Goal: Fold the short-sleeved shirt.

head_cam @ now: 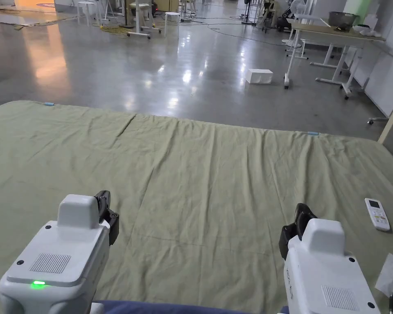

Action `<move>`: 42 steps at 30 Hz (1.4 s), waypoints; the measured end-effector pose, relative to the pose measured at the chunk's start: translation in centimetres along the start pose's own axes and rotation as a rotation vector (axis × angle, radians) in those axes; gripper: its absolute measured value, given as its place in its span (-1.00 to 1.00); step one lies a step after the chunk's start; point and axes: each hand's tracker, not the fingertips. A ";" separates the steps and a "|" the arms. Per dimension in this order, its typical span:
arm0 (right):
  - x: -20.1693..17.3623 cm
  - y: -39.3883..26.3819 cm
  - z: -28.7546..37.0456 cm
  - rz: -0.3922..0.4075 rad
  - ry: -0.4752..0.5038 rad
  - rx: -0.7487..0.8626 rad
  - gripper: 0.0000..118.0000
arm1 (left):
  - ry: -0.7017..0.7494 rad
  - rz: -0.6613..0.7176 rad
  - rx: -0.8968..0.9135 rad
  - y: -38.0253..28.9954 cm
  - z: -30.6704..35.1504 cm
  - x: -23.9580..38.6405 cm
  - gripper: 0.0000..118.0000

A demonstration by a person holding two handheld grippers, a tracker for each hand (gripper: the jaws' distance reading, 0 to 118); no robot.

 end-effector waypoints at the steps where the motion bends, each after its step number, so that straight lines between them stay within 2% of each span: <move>1: -0.1 0.0 -0.1 -0.006 0.008 -0.007 -1.00 | 0.000 0.001 -0.005 0.2 0.1 -0.1 -0.99; 5: -0.1 0.0 -0.2 -0.003 0.022 -0.014 -1.00 | -0.030 -0.009 -0.026 0.4 0.7 -1.9 -0.99; 7: 0.1 -0.1 -0.2 0.000 0.034 -0.022 -1.00 | -0.065 0.056 -0.052 0.0 0.8 -4.0 -0.99; 11: 0.4 -1.0 -0.5 0.015 0.048 -0.057 -1.00 | -0.139 0.190 -0.280 -1.2 -0.9 -9.0 -0.99; 19: 0.2 -3.3 -0.7 0.045 0.072 -0.147 -1.00 | -0.202 0.282 -0.629 -7.0 -2.6 -17.5 -0.95; 20: 0.2 -3.5 -0.8 0.049 0.075 -0.155 -1.00 | -0.230 0.288 -0.666 -7.6 -2.7 -18.0 -0.79; 22: 0.0 -3.9 -0.9 0.053 0.085 -0.176 -1.00 | -0.230 0.312 -0.708 -9.0 -2.8 -19.2 0.01; 23: -0.1 -4.0 -0.9 0.055 0.086 -0.182 -1.00 | -0.235 0.314 -0.713 -9.5 -2.8 -19.7 0.35; 24: -0.2 -4.1 -0.9 0.064 0.087 -0.183 -1.00 | -0.228 0.311 -0.710 -10.1 -2.7 -20.2 0.54; 26: -0.3 -4.2 -1.0 0.072 0.090 -0.192 -1.00 | -0.244 0.384 -0.741 -11.1 -2.9 -21.2 0.54; 35: -0.6 -5.0 -1.3 0.093 0.091 -0.225 -1.00 | -0.493 0.762 -0.917 -16.9 -5.4 -22.9 0.54; 36: -0.6 -5.1 -1.2 0.096 0.090 -0.230 -1.00 | -0.540 0.858 -0.952 -17.8 -5.6 -22.8 0.52; 39: -0.8 -5.2 -1.1 0.099 0.091 -0.241 -1.00 | -0.627 1.003 -0.876 -18.6 -5.2 -22.1 0.50; 42: -1.0 -5.5 -1.0 0.106 0.096 -0.250 -1.00 | -0.703 1.021 -0.904 -19.5 -5.1 -20.4 0.47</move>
